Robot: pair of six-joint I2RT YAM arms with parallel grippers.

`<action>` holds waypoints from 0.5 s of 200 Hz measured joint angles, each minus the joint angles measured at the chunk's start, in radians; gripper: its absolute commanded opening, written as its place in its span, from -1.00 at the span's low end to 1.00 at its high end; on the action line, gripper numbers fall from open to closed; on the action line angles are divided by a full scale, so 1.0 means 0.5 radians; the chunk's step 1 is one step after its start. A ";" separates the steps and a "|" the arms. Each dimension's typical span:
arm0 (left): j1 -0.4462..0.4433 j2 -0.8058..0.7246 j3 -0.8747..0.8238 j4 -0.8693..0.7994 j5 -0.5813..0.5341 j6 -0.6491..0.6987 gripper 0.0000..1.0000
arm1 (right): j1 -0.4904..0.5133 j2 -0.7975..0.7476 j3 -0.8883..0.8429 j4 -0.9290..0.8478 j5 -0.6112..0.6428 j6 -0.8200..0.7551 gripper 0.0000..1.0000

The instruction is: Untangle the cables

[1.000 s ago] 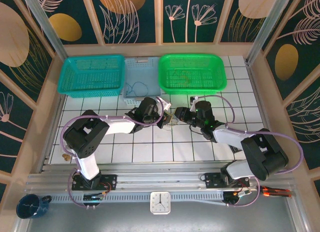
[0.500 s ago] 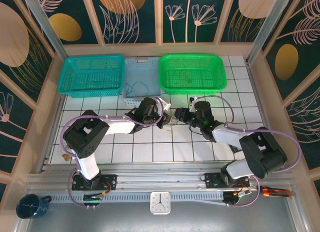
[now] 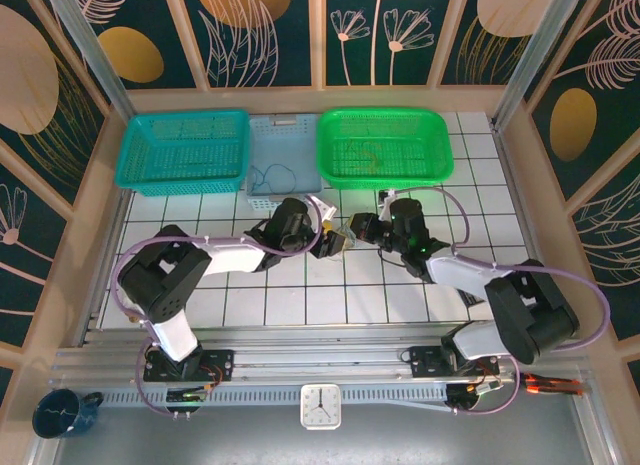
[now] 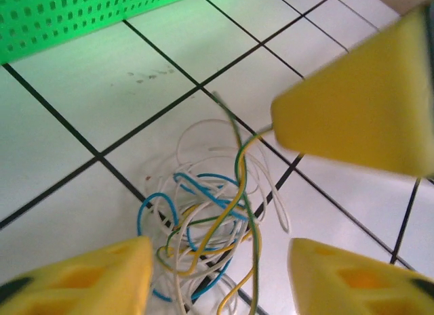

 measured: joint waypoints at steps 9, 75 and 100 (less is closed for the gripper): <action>0.002 -0.052 -0.047 0.018 -0.037 -0.014 0.46 | 0.000 -0.027 0.026 -0.027 0.001 -0.019 -1.00; 0.090 -0.382 -0.311 0.151 -0.234 -0.066 0.79 | 0.000 -0.140 0.217 -0.195 -0.001 -0.145 -1.00; 0.142 -0.428 -0.347 0.159 -0.264 -0.083 0.85 | 0.000 -0.175 0.272 -0.246 -0.006 -0.185 -1.00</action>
